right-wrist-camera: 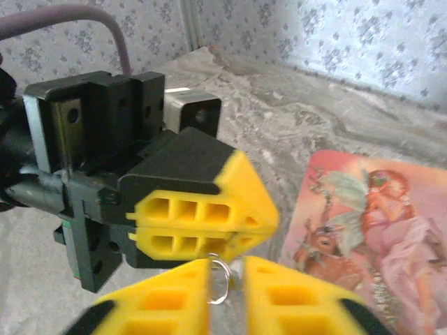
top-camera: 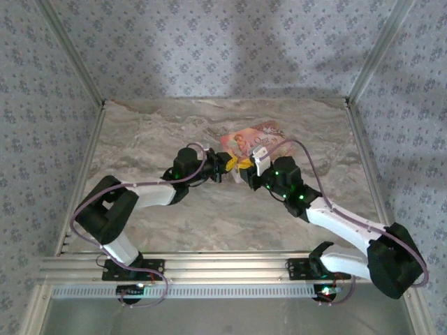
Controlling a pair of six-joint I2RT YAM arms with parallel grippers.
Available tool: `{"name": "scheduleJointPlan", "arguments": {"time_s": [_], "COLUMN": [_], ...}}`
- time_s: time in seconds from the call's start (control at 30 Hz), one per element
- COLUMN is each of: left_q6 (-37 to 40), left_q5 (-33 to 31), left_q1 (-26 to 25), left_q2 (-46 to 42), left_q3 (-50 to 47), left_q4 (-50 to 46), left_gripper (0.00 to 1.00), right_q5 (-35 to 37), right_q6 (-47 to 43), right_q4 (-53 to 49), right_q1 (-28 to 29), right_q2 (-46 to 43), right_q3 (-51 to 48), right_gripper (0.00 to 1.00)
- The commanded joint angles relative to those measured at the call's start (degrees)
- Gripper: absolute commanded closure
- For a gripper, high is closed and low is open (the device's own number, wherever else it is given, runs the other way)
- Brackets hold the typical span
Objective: Unlock the padlock with the key
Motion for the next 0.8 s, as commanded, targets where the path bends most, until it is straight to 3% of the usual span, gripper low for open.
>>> {"name": "scheduleJointPlan", "arguments": {"time_s": [0.0, 0.13, 0.2, 0.37, 0.5, 0.77], "left_q6": [13.4, 23.25, 26.16, 35.8, 39.12, 38.92], "left_q5": [-5.22, -8.03, -8.41, -11.34, -12.64, -12.38], "left_q1": [-0.12, -0.36, -0.6, -2.6, -3.81, -5.12], "left_q2": [-4.05, -7.03, -7.89, -11.27, -12.7, -12.77], "left_q3": [1.82, 4.28, 4.49, 4.31, 3.44, 3.64], "left_q4": [-2.57, -7.73, -5.23, -4.42, -1.08, 0.81], "left_gripper": [1.0, 1.0, 1.0, 1.0, 1.0, 1.0], "right_q5": [-3.55, -6.92, -8.3, -13.69, -15.39, -15.92], "right_q6": [7.18, 12.51, 14.73, 26.28, 32.12, 41.23], "right_q4": [3.43, 6.11, 7.13, 20.05, 26.41, 33.93], "right_q1": [-2.41, -4.34, -4.93, -6.56, -6.65, -6.52], "right_q2": [-3.05, -4.47, -4.57, -3.52, -2.31, 3.35], "right_q3": [-1.38, -2.1, -2.1, -4.37, -4.08, -2.85], "right_gripper": [0.7, 0.65, 0.61, 0.41, 0.31, 0.31]}}
